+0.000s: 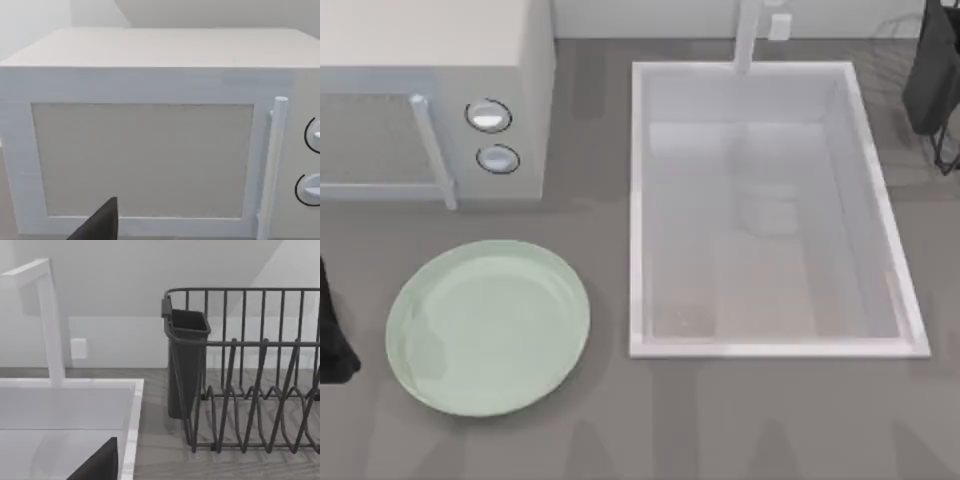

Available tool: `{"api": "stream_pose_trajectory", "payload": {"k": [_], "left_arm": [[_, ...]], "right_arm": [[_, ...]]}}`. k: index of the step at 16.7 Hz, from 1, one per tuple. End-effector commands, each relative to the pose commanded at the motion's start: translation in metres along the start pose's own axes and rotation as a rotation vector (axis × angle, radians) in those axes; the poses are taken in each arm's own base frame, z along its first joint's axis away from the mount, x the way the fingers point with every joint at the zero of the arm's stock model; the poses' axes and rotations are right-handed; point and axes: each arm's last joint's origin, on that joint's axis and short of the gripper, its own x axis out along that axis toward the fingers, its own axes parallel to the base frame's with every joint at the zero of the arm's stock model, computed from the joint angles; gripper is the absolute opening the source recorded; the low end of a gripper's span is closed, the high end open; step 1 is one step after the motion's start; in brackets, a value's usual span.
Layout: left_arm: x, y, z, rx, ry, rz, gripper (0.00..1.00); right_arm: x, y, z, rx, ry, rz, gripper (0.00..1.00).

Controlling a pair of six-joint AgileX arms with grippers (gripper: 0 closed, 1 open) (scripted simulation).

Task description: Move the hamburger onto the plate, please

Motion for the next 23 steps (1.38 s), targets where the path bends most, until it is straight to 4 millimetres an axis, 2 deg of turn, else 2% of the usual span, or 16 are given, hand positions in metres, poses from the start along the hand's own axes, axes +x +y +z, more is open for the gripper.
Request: {"api": "stream_pose_trajectory", "payload": {"k": [4, 7, 10, 12, 15, 19, 23], "left_arm": [[0.0, 0.001, 0.006, 0.028, 0.023, 0.007, 1.0], [0.004, 0.003, 0.026, 0.134, 0.121, 0.019, 1.0], [0.018, 0.006, 0.049, 0.287, 0.31, 0.003, 1.0], [0.038, 0.009, 0.061, 0.399, 0.483, -0.039, 1.0], [0.079, 0.016, 0.068, 0.557, 0.772, -0.16, 1.0], [0.138, 0.03, 0.056, 0.713, 1.101, -0.398, 1.0], [0.185, 0.043, 0.035, 0.806, 1.3, -0.646, 1.0]], "right_arm": [[0.0, 0.0, 0.0, 0.0, 0.0, 0.0, 1.0], [0.0, 0.0, 0.0, 0.0, 0.0, 0.0, 1.0], [0.0, 0.0, 0.0, 0.0, 0.0, 0.0, 1.0], [0.0, 0.0, 0.0, 0.0, 0.0, 0.0, 1.0], [0.0, 0.0, 0.0, 0.0, 0.0, 0.0, 1.0], [0.0, 0.0, 0.0, 0.0, 0.0, 0.0, 1.0], [0.0, 0.0, 0.0, 0.0, 0.0, 0.0, 1.0]]}}
